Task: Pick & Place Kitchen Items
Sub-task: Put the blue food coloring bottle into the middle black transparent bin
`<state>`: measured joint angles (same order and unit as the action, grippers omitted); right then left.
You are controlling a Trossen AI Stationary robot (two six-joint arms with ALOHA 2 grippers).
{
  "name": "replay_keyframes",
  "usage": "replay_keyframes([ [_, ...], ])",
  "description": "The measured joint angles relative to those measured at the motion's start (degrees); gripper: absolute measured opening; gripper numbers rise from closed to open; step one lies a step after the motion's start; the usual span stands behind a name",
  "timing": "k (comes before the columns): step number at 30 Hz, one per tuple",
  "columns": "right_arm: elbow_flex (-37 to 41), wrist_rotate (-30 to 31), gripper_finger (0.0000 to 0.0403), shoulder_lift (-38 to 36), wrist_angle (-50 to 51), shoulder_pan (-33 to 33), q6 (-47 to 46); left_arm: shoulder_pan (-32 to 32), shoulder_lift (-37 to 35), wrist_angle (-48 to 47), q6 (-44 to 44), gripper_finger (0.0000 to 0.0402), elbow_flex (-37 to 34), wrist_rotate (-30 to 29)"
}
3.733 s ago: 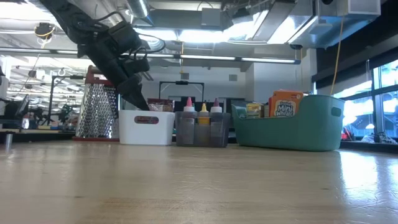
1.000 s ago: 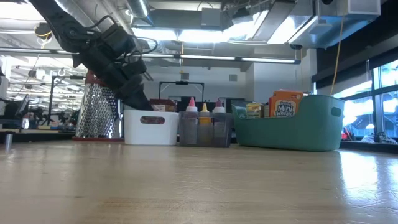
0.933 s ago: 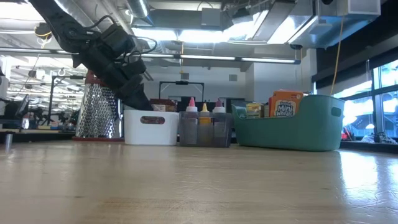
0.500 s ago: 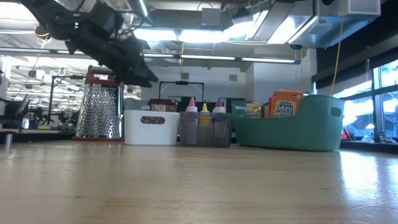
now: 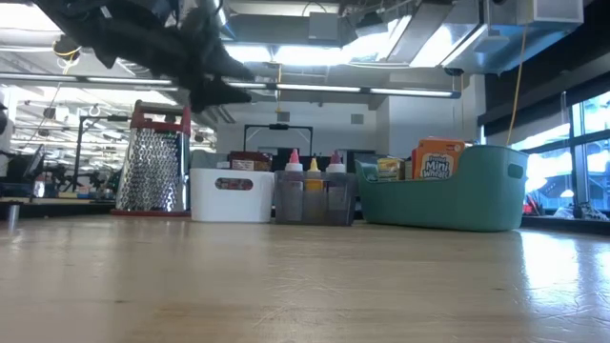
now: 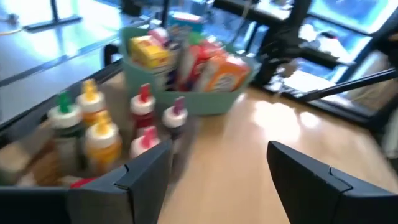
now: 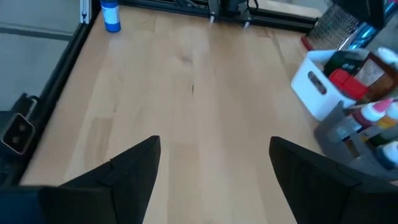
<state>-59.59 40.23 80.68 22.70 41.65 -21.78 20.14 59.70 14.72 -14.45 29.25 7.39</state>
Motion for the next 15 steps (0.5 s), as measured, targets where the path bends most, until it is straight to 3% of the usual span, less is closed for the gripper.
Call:
replay_keyframes([
  [10, 0.0, 0.3, 0.0305, 0.0, -0.2, -0.8, 7.5, -14.9, -2.7, 3.2, -1.2, 0.0257, 0.2, 5.2],
  [15, 0.0, 0.2, 0.0305, 0.0, -0.3, -1.4, 9.2, -23.4, -2.7, 2.7, -2.1, 0.0255, 0.2, 0.3],
])
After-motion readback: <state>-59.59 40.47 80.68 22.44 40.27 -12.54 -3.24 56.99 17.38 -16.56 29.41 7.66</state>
